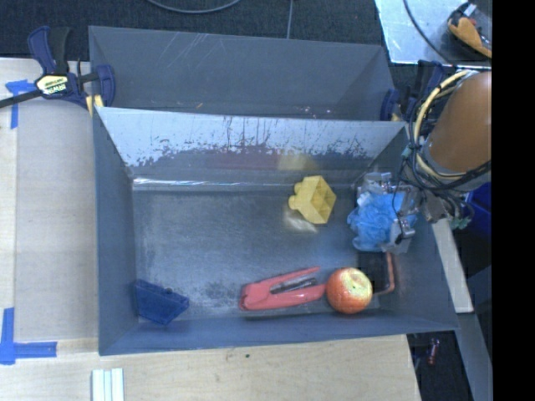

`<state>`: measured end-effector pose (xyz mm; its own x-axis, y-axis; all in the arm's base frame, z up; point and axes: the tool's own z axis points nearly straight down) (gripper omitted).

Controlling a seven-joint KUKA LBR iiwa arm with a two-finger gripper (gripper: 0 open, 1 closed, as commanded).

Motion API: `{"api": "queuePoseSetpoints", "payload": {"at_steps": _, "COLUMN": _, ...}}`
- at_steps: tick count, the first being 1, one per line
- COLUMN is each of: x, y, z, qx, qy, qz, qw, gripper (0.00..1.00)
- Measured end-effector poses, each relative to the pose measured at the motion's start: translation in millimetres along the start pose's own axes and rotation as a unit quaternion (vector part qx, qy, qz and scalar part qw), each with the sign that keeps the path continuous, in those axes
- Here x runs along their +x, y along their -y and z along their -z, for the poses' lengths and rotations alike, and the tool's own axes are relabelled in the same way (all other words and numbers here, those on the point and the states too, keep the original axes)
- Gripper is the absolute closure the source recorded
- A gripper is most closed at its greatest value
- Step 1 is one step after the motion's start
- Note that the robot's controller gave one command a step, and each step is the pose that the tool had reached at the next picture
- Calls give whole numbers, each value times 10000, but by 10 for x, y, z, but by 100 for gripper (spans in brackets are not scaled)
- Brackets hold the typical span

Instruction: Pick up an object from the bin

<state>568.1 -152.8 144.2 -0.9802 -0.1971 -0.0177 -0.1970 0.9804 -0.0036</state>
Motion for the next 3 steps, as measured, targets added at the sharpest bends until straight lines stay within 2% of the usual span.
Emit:
{"api": "queuePoseSetpoints", "payload": {"at_steps": 1, "x": -300, "y": -706, "z": -453, "qx": -11, "qy": -88, "qz": -2770, "qw": 9608, "gripper": 0}}
{"api": "queuePoseSetpoints", "payload": {"at_steps": 2, "x": -361, "y": -65, "z": -681, "qx": -27, "qy": -3, "qz": 501, "qw": 9987, "gripper": 0}}
{"api": "queuePoseSetpoints", "payload": {"at_steps": 3, "x": -308, "y": -226, "z": -724, "qx": -6, "qy": -49, "qz": -1804, "qw": 9836, "gripper": 100}}
